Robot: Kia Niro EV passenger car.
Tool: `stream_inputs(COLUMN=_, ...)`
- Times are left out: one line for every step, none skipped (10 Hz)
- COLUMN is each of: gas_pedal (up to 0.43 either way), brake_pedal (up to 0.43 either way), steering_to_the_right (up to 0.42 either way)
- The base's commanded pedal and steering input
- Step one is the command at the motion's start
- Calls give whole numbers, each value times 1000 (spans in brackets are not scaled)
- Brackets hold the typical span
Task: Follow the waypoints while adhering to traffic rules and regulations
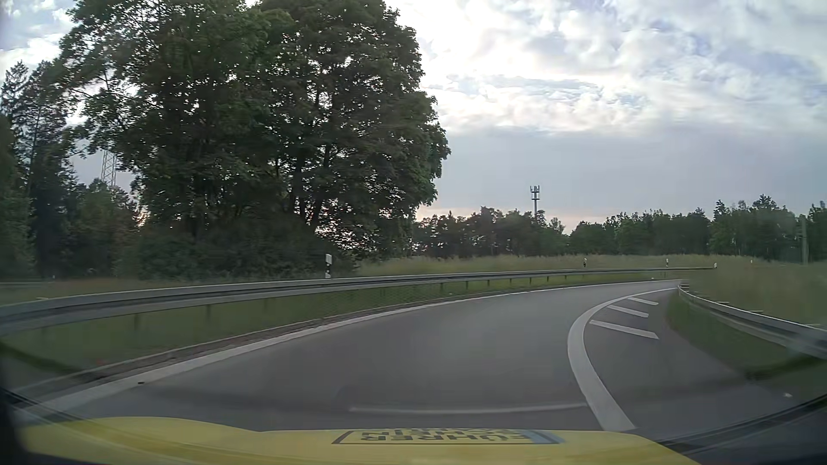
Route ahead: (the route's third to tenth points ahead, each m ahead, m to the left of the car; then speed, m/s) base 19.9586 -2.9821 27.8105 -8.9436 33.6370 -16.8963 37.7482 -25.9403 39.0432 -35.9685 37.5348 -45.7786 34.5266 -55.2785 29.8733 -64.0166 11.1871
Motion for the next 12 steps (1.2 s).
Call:
stream_inputs(gas_pedal=118, brake_pedal=0, steering_to_the_right=120)
stream_inputs(gas_pedal=118, brake_pedal=0, steering_to_the_right=124)
stream_inputs(gas_pedal=118, brake_pedal=0, steering_to_the_right=125)
stream_inputs(gas_pedal=118, brake_pedal=0, steering_to_the_right=125)
stream_inputs(gas_pedal=118, brake_pedal=0, steering_to_the_right=125)
stream_inputs(gas_pedal=118, brake_pedal=0, steering_to_the_right=126)
stream_inputs(gas_pedal=118, brake_pedal=0, steering_to_the_right=130)
stream_inputs(gas_pedal=118, brake_pedal=0, steering_to_the_right=132)
stream_inputs(gas_pedal=110, brake_pedal=0, steering_to_the_right=133)
stream_inputs(gas_pedal=110, brake_pedal=0, steering_to_the_right=133)
stream_inputs(gas_pedal=98, brake_pedal=0, steering_to_the_right=133)
stream_inputs(gas_pedal=98, brake_pedal=0, steering_to_the_right=135)
